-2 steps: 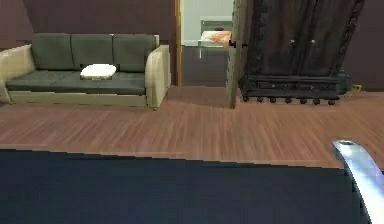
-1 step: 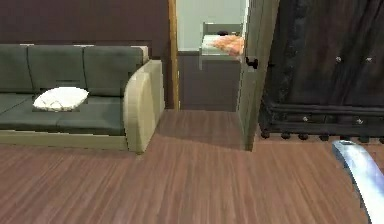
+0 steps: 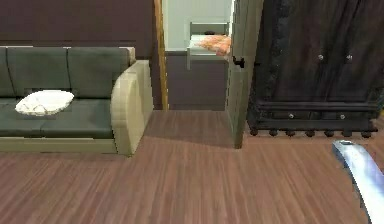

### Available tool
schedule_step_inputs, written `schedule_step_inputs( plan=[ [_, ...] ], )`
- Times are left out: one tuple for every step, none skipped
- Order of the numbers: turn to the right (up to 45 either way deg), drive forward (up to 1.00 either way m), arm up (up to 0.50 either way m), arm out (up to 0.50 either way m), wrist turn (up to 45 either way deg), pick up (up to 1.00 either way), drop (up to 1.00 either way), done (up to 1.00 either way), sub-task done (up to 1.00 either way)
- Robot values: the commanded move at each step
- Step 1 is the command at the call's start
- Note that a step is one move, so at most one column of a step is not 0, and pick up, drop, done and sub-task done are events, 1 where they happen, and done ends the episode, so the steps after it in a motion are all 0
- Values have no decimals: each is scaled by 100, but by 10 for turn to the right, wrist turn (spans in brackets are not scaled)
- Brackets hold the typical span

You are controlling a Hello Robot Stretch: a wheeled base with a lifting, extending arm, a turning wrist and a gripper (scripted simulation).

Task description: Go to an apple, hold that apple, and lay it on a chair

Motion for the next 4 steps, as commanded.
schedule_step_inputs(
  plan=[
    [0, 100, 0, 0, 0, 0, 0, 0, 0],
    [0, 100, 0, 0, 0, 0, 0, 0, 0],
    [0, 95, 0, 0, 0, 0, 0, 0, 0],
    [-450, 0, 0, 0, 0, 0, 0, 0, 0]
  ],
)
